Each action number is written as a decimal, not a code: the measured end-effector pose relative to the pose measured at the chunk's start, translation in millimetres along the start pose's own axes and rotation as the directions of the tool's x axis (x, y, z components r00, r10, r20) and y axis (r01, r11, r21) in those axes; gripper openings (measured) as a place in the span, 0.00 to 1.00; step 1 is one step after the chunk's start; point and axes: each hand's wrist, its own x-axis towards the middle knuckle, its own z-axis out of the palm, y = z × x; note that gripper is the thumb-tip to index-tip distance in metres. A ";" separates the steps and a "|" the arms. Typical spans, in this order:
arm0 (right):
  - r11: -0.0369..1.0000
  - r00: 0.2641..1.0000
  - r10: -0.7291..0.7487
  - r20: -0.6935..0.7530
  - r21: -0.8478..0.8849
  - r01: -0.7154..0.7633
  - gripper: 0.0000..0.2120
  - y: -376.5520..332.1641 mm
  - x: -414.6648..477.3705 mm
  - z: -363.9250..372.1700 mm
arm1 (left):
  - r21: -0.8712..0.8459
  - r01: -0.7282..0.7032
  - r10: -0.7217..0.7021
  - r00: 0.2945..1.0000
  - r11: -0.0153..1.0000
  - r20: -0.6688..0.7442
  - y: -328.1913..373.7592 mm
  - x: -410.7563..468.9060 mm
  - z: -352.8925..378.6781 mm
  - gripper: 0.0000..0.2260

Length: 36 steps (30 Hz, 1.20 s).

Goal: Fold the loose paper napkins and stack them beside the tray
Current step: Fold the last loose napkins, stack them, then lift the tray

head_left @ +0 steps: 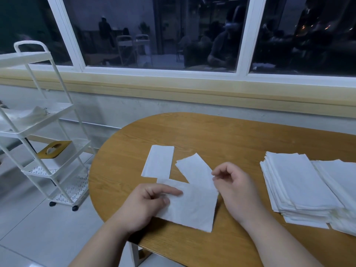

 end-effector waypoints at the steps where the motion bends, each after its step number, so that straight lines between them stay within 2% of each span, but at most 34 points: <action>1: 0.988 0.999 0.014 -0.029 -0.153 -0.018 0.08 5.0 7.9 -0.7 | 0.025 0.013 -0.014 1.000 1.000 0.006 -3.2 1.4 -1.6 0.14; 3: 0.870 0.999 0.030 -0.032 -0.492 -0.042 0.02 14.2 23.2 0.3 | 0.024 0.042 -0.043 0.998 0.999 0.034 -8.5 2.7 -1.7 0.15; 4: 0.788 0.998 0.055 -0.013 -0.613 -0.051 0.06 20.0 28.2 2.6 | 0.009 0.055 -0.056 0.997 0.998 0.044 -10.2 3.3 -0.5 0.16; 5: 0.731 0.997 0.083 0.000 -0.679 -0.061 0.10 25.8 32.0 5.3 | 0.000 0.067 -0.067 0.996 0.998 0.050 -11.7 4.4 0.0 0.16; 7: 0.698 0.996 0.087 -0.016 -0.712 -0.073 0.12 32.3 34.7 9.9 | 0.012 0.078 -0.079 0.995 0.997 0.063 -14.9 6.9 -0.2 0.18; 10: 0.740 0.998 0.043 -0.048 -0.669 -0.064 0.05 33.8 34.8 11.9 | 0.090 0.060 -0.066 0.995 0.994 0.074 -17.6 9.0 -0.3 0.20; 15: 0.805 0.997 -0.008 -0.077 -0.593 -0.039 0.08 38.3 32.3 9.1 | 0.164 0.035 -0.046 0.997 0.986 0.062 -14.2 8.5 2.9 0.20; 19: 0.908 0.995 0.001 -0.104 -0.416 -0.045 0.08 38.2 27.0 3.4 | 0.158 0.042 -0.048 0.998 0.987 0.036 -8.7 5.4 5.9 0.19; 23: 0.970 0.993 0.042 -0.112 -0.235 -0.068 0.05 30.6 22.7 -1.6 | 0.154 0.058 -0.060 0.998 0.986 0.012 -4.8 3.2 6.8 0.17; 26: 0.985 0.984 0.059 -0.167 -0.150 -0.084 0.08 29.0 21.3 -6.2 | 0.173 0.075 -0.074 0.997 0.982 -0.012 -7.8 5.4 7.0 0.16; 29: 0.991 0.981 0.058 -0.186 -0.106 -0.079 0.11 27.0 19.2 -8.6 | 0.236 0.084 -0.078 0.996 0.968 -0.035 -12.9 8.6 7.0 0.23; 32: 0.996 0.983 0.017 -0.183 -0.079 -0.031 0.14 15.3 14.9 -10.6 | 0.213 0.076 -0.070 0.997 0.974 -0.035 -10.1 8.4 8.8 0.18; 36: 0.997 0.976 -0.045 -0.212 0.045 0.055 0.15 -14.5 1.8 -19.9 | 0.164 0.031 -0.026 0.999 0.986 -0.033 -9.5 8.5 5.3 0.21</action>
